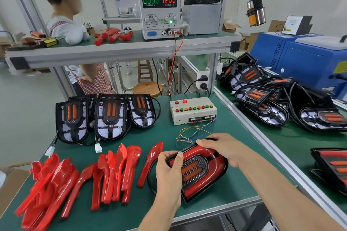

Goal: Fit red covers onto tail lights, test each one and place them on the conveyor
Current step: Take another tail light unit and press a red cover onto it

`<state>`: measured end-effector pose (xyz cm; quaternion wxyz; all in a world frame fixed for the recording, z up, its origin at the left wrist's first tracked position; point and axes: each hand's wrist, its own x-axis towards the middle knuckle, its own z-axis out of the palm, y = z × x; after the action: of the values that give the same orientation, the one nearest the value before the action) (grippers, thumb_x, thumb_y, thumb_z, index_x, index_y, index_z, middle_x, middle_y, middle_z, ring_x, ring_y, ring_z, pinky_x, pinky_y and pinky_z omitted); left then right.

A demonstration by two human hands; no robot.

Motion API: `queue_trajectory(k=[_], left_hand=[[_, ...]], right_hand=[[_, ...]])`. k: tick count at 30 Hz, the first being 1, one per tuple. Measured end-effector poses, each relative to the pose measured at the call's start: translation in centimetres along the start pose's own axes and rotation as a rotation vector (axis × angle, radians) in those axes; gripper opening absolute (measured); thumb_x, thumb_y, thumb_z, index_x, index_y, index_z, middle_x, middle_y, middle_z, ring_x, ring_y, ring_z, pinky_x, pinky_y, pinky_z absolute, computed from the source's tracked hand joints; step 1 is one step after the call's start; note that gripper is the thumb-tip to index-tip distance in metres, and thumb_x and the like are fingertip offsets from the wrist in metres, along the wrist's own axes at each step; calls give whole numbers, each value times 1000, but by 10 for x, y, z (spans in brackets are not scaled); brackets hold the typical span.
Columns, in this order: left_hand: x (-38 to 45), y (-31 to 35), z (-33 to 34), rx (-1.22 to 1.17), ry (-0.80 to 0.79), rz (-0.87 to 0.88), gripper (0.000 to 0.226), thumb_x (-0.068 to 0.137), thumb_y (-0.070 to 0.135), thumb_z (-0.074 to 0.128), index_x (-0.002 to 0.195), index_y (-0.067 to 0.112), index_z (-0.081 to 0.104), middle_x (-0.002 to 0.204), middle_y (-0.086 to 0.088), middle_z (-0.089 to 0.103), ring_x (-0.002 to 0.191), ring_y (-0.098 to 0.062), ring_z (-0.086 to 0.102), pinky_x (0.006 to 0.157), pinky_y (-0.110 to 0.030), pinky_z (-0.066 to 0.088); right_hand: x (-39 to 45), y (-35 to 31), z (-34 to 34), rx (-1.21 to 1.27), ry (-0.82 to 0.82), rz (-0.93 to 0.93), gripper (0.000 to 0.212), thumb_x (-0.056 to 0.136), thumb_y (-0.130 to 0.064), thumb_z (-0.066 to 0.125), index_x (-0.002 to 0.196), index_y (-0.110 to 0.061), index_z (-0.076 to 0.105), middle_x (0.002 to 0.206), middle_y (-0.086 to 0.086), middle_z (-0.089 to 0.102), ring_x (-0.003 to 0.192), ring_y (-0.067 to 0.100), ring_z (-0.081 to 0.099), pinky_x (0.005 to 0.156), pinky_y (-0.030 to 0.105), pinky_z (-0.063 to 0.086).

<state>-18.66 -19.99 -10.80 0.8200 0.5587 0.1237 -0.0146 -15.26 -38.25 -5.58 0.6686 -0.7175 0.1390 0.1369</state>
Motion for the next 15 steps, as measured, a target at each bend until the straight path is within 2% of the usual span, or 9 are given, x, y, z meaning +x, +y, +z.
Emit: queue_trajectory(k=[5, 9, 11, 13, 15], left_hand=[[0, 3, 1, -12, 9, -17, 7, 96, 14, 70, 100, 14, 64, 91, -9, 75, 80, -28, 76, 69, -46, 64], [-2, 3, 1, -10, -11, -29, 8, 97, 15, 70, 101, 16, 64, 93, -12, 76, 84, -33, 77, 74, -53, 64], [-2, 3, 1, 9, -23, -35, 9, 96, 14, 70, 102, 15, 64, 93, -11, 76, 84, -32, 77, 74, -52, 64], [1, 7, -2, 50, -64, -30, 10, 95, 14, 72, 101, 12, 64, 90, -9, 76, 81, -24, 76, 71, -42, 63], [9, 15, -9, 191, -133, 14, 14, 92, 18, 75, 94, 9, 65, 87, -6, 74, 72, -9, 71, 65, -23, 57]], right_hand=[[-1, -1, 2, 6, 3, -1, 43, 73, -28, 90, 104, -7, 70, 88, 17, 78, 76, 34, 77, 56, 36, 61], [-3, 0, 2, 12, 13, 1, 42, 73, -28, 90, 103, -7, 70, 88, 17, 78, 75, 33, 77, 57, 37, 61], [-4, 0, 1, 8, 7, 11, 43, 73, -29, 90, 104, -6, 70, 89, 17, 78, 76, 34, 77, 58, 37, 61], [-6, -1, -1, -1, 0, 20, 46, 73, -29, 90, 106, -5, 69, 90, 18, 78, 77, 34, 77, 59, 37, 61], [-7, -3, -3, -17, -7, 26, 49, 72, -29, 90, 109, -5, 68, 91, 18, 78, 80, 34, 77, 61, 37, 61]])
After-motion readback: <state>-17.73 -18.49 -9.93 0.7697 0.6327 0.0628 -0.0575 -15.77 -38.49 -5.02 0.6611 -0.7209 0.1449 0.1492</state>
